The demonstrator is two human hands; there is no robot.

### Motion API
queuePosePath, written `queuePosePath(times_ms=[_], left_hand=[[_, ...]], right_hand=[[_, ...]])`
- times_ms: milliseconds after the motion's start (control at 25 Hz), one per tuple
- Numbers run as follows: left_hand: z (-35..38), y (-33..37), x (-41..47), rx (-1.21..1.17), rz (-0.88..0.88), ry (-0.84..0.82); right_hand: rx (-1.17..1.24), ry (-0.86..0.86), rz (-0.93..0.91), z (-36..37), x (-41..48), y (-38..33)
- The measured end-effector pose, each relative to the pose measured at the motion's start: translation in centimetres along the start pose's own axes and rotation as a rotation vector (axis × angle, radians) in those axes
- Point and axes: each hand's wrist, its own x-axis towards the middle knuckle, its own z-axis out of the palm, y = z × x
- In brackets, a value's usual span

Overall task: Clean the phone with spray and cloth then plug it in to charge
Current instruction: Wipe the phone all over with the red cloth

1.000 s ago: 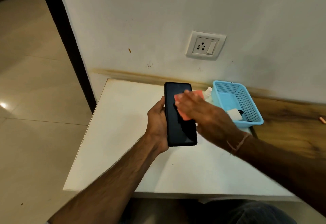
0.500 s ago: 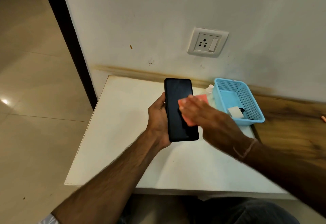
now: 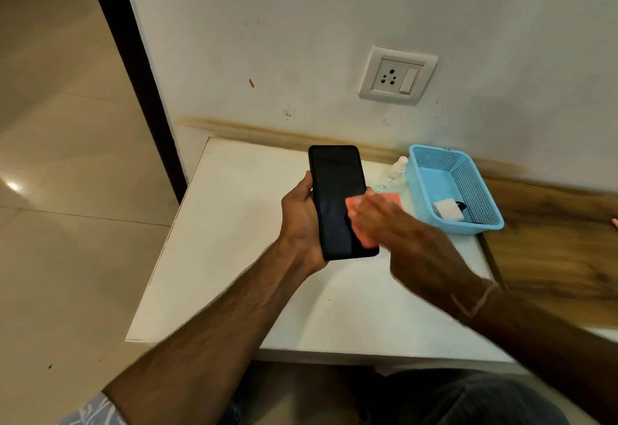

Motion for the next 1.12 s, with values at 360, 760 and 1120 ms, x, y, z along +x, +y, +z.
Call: queuePosePath(times_ms=[360, 760, 1120], left_hand=[[0.2, -0.1, 0.1, -0.069, 0.008, -0.099], [0.3, -1.0, 0.0, 0.009, 0.120, -0.071], [-0.3, -0.4, 0.0, -0.064, 0.093, -0.083]], right_hand=[[-0.037, -0.117, -0.068, 2.5, -2.7, -5.1], [0.057, -0.038, 0.311, 1.7, 8.5, -1.6], [0.086, -0.074, 0.194, 2.7, 3.1, -5.3]])
